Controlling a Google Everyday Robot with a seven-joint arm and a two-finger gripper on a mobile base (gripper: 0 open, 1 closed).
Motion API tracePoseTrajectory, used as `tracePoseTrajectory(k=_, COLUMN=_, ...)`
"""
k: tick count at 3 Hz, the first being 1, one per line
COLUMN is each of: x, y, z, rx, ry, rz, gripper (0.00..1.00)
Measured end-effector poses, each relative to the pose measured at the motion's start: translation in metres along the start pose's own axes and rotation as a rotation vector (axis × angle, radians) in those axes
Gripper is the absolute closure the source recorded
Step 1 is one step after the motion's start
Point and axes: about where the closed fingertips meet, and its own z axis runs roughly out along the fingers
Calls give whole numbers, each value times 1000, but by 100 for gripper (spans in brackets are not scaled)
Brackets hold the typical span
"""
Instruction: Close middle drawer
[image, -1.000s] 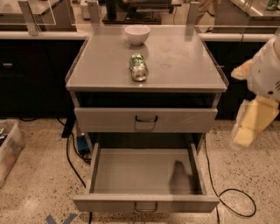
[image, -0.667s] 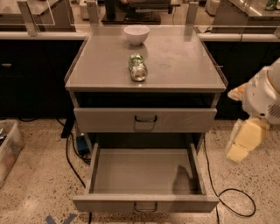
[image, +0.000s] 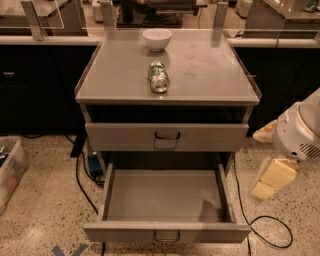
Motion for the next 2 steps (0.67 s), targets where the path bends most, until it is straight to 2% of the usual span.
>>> tracePoseTrajectory(k=2, x=0, y=0, z=0, rx=0, ry=0, rz=0, gripper=66)
